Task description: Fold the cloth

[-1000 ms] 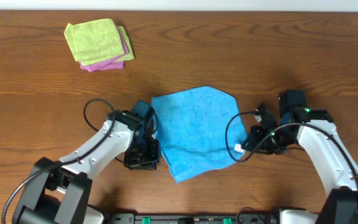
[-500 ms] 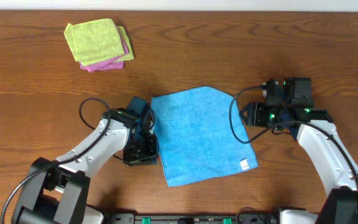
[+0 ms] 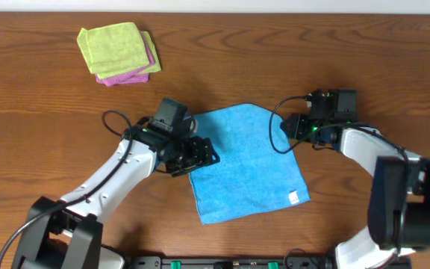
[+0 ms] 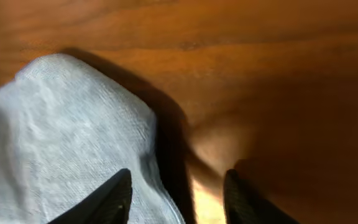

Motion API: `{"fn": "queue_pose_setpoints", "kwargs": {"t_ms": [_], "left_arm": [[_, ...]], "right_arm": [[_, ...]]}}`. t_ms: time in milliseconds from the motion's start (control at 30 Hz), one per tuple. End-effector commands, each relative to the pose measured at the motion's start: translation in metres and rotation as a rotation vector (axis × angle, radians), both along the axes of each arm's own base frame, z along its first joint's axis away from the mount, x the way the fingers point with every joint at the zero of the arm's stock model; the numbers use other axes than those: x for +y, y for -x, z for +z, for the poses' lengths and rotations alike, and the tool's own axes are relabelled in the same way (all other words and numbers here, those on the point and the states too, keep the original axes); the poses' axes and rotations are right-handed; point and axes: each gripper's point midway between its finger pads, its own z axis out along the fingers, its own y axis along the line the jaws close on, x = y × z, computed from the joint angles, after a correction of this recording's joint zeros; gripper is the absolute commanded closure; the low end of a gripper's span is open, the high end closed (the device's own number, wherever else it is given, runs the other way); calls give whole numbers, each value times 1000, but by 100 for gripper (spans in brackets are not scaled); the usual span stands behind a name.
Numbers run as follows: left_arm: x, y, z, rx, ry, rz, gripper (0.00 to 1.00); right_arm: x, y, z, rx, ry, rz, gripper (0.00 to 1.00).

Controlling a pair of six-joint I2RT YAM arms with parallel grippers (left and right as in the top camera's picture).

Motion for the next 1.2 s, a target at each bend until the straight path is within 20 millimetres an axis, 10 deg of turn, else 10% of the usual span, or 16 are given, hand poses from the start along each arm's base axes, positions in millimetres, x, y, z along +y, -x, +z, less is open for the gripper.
{"fn": "queue_pose_setpoints", "kwargs": {"t_ms": [0,300,1167], "left_arm": [[-8,-6,3,-32,-16,11,38],[-17,-4,-36,29,-83,9,79],[-8,-4,-54,49,-148,21,86]], "right_arm": [[7,-1,-1,25,-70,-31,53],[14,-13,8,-22,-107,-44,54],[32,-17,1,-21,-133,-38,58]]}}
